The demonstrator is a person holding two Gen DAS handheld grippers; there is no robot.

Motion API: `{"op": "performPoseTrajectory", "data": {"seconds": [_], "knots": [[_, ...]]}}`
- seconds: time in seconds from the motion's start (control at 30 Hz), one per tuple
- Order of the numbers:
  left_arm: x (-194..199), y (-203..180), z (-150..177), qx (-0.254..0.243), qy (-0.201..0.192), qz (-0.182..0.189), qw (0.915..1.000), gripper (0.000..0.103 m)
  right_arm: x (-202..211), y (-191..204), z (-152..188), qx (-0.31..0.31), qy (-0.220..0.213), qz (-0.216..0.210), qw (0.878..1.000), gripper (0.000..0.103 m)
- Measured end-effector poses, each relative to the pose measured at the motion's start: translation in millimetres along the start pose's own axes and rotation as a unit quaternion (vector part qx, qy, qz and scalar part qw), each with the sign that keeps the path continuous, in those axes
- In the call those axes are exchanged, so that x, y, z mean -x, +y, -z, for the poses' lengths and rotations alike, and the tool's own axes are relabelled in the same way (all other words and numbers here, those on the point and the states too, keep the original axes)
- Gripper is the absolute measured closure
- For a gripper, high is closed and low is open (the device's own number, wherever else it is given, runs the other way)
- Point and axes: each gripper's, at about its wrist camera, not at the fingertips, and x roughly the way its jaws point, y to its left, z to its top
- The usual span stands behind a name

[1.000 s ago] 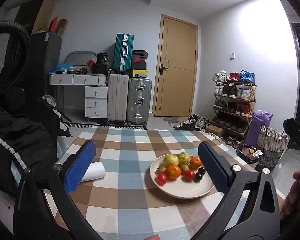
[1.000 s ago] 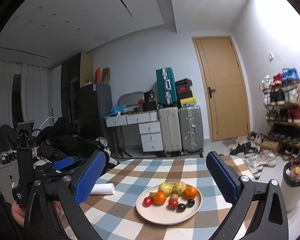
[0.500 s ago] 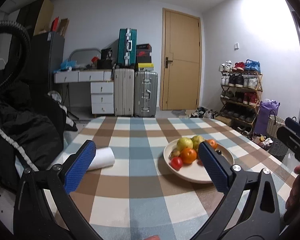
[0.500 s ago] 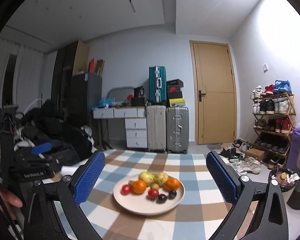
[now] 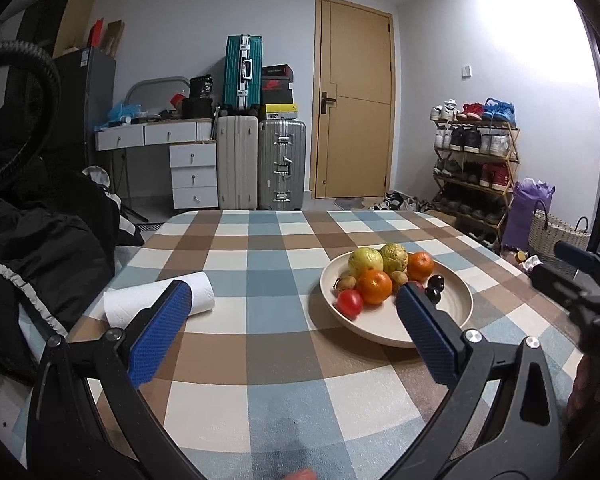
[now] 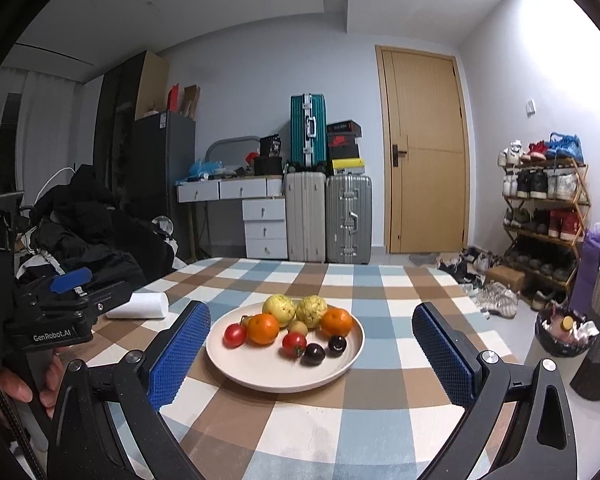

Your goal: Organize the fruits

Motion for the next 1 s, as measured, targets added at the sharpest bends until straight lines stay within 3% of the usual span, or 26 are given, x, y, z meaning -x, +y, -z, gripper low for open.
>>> {"op": "performPoseTrajectory", "data": {"seconds": [0.17, 1.0], "knots": [[-4, -7, 2, -0.013, -0.002, 0.006, 0.9999, 0.001, -19, 3, 3, 0.008, 0.05, 0.008, 0.999, 0.0], [-5, -2, 4, -0.011, -0.005, -0.002, 0.9999, 0.001, -17, 3, 3, 0.01, 0.044, 0.001, 0.999, 0.0]]}}
